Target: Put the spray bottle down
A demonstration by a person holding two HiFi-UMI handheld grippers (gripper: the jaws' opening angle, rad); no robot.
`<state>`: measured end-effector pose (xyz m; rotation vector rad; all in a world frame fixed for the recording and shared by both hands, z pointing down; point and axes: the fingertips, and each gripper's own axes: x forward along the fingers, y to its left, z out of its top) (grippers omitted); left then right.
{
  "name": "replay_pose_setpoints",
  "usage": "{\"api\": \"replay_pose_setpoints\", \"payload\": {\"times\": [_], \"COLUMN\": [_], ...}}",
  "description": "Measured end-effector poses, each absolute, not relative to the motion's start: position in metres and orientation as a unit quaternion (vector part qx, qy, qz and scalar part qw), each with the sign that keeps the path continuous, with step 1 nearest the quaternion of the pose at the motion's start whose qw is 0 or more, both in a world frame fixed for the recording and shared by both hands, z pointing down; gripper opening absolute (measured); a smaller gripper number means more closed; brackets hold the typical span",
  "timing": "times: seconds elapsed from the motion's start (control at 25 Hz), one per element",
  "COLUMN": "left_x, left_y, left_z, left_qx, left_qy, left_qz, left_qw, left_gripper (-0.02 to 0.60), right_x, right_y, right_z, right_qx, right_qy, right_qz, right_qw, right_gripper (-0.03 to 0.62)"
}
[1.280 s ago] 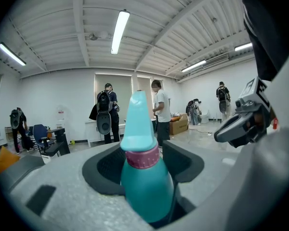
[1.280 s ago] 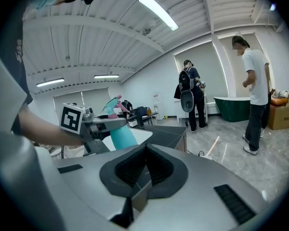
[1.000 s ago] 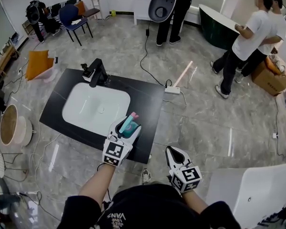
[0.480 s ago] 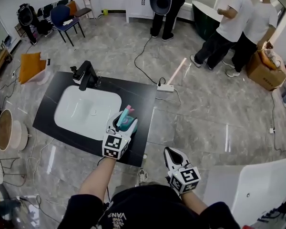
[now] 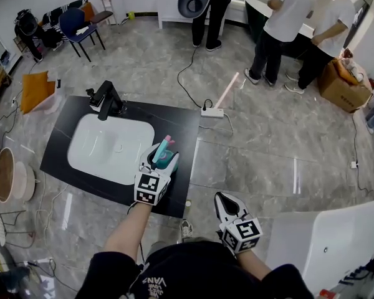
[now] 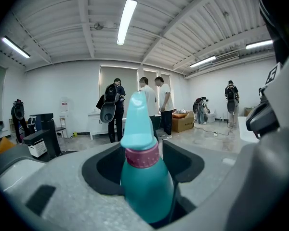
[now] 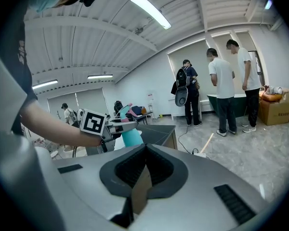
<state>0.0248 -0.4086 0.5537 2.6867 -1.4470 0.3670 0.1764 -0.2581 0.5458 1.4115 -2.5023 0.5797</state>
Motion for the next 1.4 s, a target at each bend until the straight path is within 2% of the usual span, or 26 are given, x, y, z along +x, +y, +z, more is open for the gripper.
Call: {"api": "replay_pose_setpoints", "payload": {"times": [0.76, 1.04, 1.4], "left_x": [0.028, 0.025, 0.015], "left_y": [-0.404, -0.401, -0.390], "left_z": [0.566, 0.573, 0.572], "left_qx": [0.867, 0.866, 0.869], "left_qy": [-0.477, -0.476, -0.471], "left_qz": [0.137, 0.141, 0.140], "left_qw": [0.037, 0.061, 0.067], "left_gripper": [0.251, 0.391, 0.414], "right_x": [0.181, 0.183, 0.178], "right_y": [-0.250, -0.248, -0.246], "right_z": [0.541, 0.542, 0.542], "right_qx": [0.483, 0.486, 0.488], "right_qy": [-0.848, -0.846, -0.845], "right_qz": [0.193, 0.195, 0.195], "right_qw": [0.104, 0.102, 0.099], "right_gripper": [0.000, 0.000, 0.000]}}
